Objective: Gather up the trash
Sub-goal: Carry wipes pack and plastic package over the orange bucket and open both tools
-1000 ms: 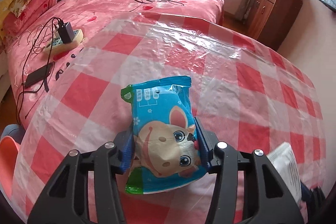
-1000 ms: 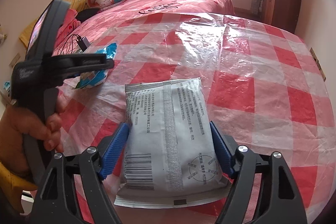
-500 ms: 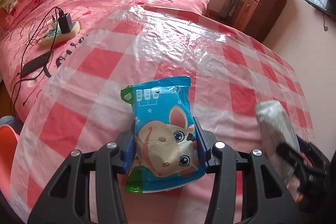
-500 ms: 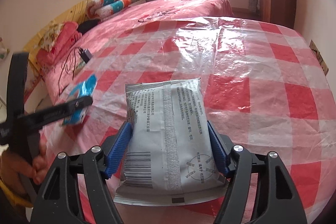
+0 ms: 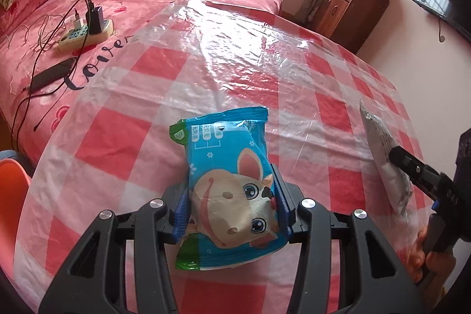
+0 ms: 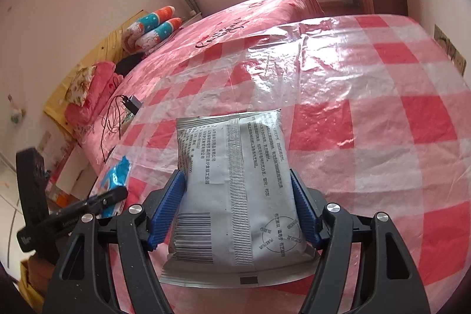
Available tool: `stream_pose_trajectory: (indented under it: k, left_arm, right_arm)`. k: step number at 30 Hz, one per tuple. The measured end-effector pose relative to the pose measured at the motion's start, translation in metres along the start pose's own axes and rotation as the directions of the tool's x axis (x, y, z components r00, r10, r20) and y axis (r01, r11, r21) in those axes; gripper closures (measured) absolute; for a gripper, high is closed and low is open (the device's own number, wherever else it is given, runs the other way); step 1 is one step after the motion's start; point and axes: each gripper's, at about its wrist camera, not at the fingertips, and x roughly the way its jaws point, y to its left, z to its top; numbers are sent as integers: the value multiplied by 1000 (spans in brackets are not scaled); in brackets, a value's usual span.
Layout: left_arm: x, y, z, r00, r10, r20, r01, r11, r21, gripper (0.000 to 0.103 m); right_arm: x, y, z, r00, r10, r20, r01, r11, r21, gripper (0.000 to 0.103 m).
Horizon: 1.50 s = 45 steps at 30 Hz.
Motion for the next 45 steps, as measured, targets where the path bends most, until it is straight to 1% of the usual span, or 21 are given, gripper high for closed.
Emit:
stream_pose_trajectory:
  k: [10, 17, 23, 29, 33, 38, 42, 45]
  left_arm:
    - [-17, 27, -14, 1000, -16, 2, 16, 1000, 2, 54]
    - [-31, 50, -25, 999, -40, 2, 40, 999, -19, 54]
    - [-46, 76, -36, 998, -59, 14, 60, 996, -59, 54]
    - [-64, 114, -47, 998, -51, 35, 55, 992, -113, 54]
    - [-77, 140, -53, 998, -34, 54, 42, 987, -154, 54]
    - [-95, 181, -64, 997, 8, 80, 10, 975, -220, 54]
    - [-107, 218, -75, 995, 54, 89, -27, 958, -284, 54]
    - [-112, 247, -85, 992, 95, 88, -60, 940, -337, 54]
  right_arm:
    - [3, 30, -15, 1000, 14, -24, -14, 1000, -10, 33]
    - [9, 57, -23, 997, 57, -61, -58, 998, -14, 33]
    - [14, 92, -33, 994, 61, -90, -67, 995, -71, 33]
    - [26, 126, -39, 988, 82, -130, -98, 989, -114, 34]
    - [35, 151, -44, 977, 118, -175, -142, 981, -131, 34]
    - [52, 195, -51, 957, 164, -240, -210, 961, -178, 34]
    - [64, 232, -55, 937, 197, -287, -266, 938, -224, 34]
    - [73, 265, -61, 922, 216, -320, -308, 912, -272, 34]
